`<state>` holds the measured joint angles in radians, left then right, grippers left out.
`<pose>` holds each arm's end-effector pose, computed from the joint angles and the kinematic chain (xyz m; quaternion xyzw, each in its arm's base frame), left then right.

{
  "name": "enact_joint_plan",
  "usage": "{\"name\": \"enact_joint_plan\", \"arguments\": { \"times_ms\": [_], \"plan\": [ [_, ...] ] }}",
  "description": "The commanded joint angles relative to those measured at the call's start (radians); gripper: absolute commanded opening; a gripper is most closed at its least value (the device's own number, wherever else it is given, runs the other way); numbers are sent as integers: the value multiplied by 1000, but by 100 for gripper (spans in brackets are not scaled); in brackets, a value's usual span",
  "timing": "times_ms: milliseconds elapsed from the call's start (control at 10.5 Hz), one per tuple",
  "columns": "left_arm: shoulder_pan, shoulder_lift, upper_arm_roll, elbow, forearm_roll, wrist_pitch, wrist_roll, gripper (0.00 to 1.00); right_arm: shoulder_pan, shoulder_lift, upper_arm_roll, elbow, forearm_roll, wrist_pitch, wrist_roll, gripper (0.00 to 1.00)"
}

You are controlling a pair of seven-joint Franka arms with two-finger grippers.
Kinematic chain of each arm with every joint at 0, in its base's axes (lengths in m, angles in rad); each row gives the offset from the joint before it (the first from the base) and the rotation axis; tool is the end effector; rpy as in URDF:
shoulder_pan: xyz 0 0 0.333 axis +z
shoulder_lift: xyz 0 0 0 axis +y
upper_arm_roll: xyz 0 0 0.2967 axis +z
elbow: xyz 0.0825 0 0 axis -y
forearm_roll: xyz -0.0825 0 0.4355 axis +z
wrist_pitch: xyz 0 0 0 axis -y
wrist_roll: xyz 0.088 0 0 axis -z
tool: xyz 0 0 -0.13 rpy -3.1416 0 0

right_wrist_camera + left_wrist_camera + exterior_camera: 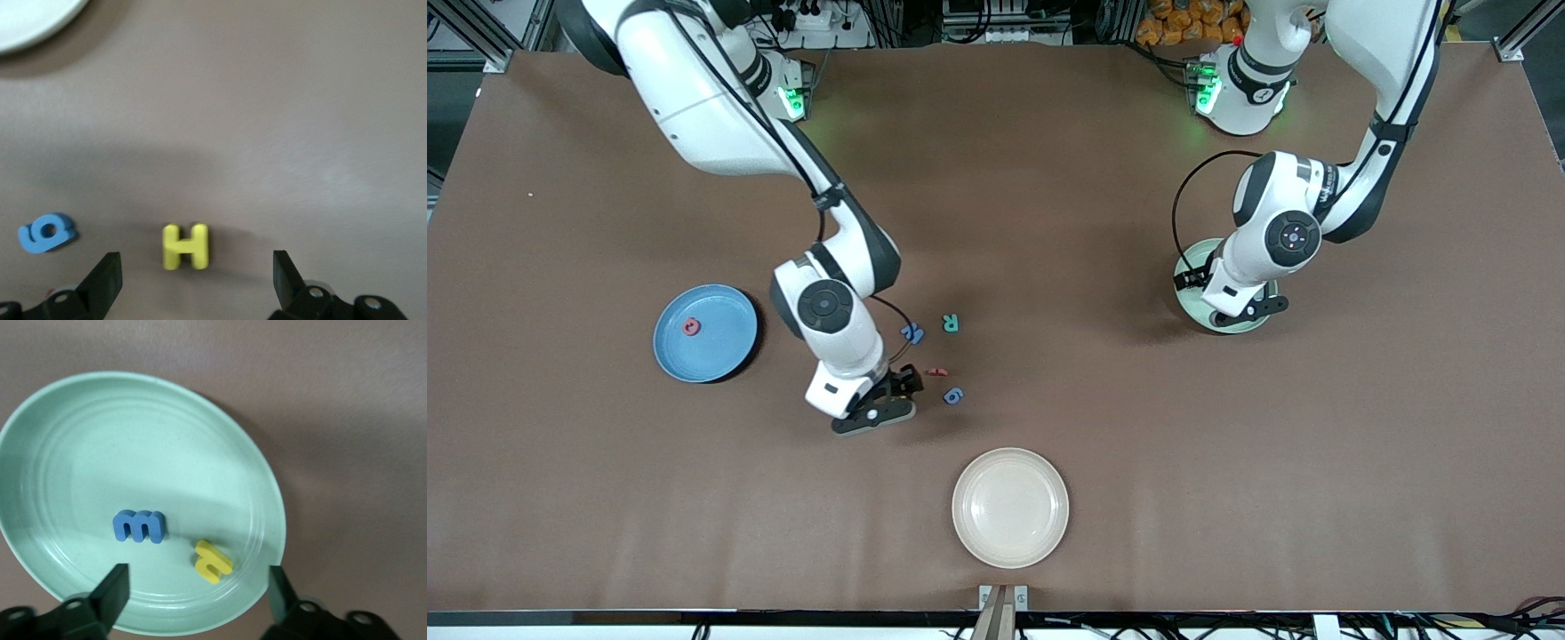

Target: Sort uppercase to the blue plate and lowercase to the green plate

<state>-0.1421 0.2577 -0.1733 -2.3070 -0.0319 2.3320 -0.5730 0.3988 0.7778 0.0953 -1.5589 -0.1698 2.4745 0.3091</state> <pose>0.4908 -0.1674 0.1342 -0.9830 -0.1399 0.1172 0.0199 0.6588 0.3451 0.1295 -0.9875 -0.1386 -0.0754 0.0052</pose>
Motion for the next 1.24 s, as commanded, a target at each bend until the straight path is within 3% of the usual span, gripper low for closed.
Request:
{"name": "enact_joint_plan", "arguments": {
  "times_ms": [0,191,669,1148],
  "plan": [
    [-2,-14,-14,33,-60,1,-175,100,14,38,1,25,52,11,4,100],
    [-88,47,-29,163,-103,3,-394,100,18,54,0,26,52,35,22,100],
    [-284,311,-18,538,-103,10,-872,100,20,67,-6,37,49,35,19,100],
    [-347,390,14,655,-212,137,-1327,100,11,67,-11,30,50,35,18,100]
  ]
}}
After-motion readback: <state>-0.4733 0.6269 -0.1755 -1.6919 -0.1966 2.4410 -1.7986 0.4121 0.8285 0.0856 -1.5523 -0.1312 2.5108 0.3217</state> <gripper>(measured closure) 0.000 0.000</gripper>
